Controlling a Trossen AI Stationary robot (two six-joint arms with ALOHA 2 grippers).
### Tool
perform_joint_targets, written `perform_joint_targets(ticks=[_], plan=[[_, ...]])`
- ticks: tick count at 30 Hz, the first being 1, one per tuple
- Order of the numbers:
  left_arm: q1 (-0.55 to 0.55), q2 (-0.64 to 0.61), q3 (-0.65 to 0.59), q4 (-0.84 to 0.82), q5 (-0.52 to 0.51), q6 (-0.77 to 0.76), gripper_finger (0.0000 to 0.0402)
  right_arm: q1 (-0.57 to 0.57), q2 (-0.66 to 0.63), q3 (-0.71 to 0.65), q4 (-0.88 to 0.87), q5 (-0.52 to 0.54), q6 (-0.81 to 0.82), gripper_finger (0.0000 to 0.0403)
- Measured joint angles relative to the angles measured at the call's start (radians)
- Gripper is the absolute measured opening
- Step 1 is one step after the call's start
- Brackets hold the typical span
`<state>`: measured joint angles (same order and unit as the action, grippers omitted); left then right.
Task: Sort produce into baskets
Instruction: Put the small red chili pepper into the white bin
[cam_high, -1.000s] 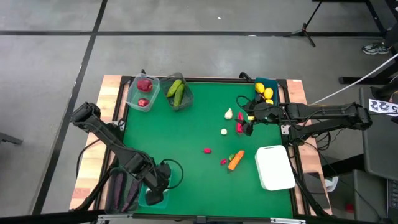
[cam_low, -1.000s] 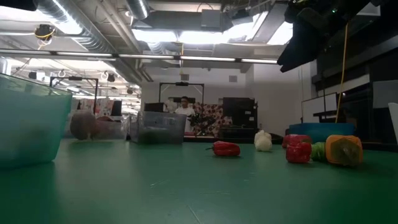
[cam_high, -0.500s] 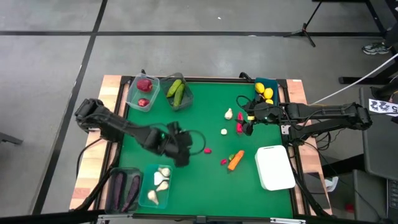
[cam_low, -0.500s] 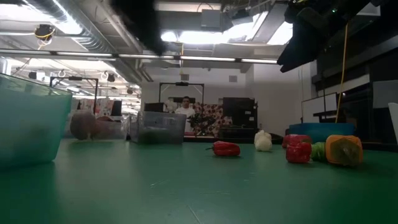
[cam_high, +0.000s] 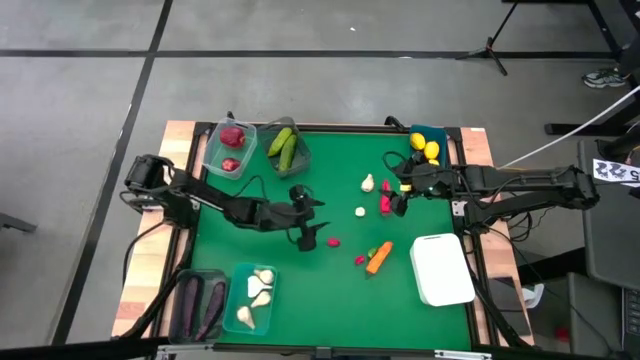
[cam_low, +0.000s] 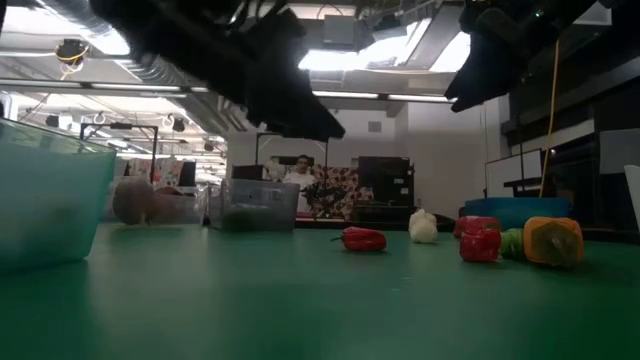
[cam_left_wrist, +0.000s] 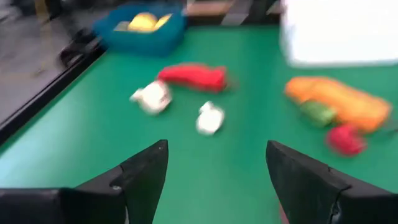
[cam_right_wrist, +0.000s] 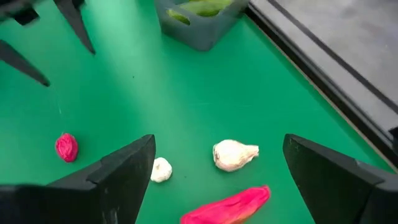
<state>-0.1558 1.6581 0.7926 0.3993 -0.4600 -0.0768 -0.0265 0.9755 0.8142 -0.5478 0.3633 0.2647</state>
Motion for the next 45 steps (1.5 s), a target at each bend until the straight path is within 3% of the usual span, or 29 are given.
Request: perform_joint_targets(ticks=[3, 8, 15, 19, 27, 40, 45], plan=[[0.024, 0.012, -0.080, 0.204, 0.078, 0.010, 0.0267, 0.000, -0.013, 0.000, 0.004, 0.005, -0.008, 0.0351], [0.045, 0.079, -0.045, 0.241, 0.079, 0.047, 0.0266, 0.000, -0.027, 0.000, 0.010, 0.033, -0.008, 0.0351], [0.045, 0.242, 0.118, 0.044, 0.120, 0.046, 0.0266, 0.001, -0.032, 0.000, 0.023, 0.032, -0.008, 0.0351], [0.028, 0.254, 0.165, -0.001, 0.127, 0.024, 0.0266, 0.000, -0.032, 0.000, 0.018, 0.020, -0.008, 0.0351], [0.016, 0.312, 0.172, -0.056, 0.216, -0.120, 0.0266, 0.001, -0.032, 0.000, 0.019, 0.009, -0.007, 0.0351], [0.018, 0.318, 0.173, -0.021, 0.265, -0.107, 0.0266, 0.001, -0.032, 0.000, 0.012, 0.002, -0.002, 0.0351], [0.009, 0.322, 0.173, -0.036, 0.280, -0.195, 0.0266, 0.000, -0.032, 0.000, 0.012, 0.002, -0.001, 0.0351]])
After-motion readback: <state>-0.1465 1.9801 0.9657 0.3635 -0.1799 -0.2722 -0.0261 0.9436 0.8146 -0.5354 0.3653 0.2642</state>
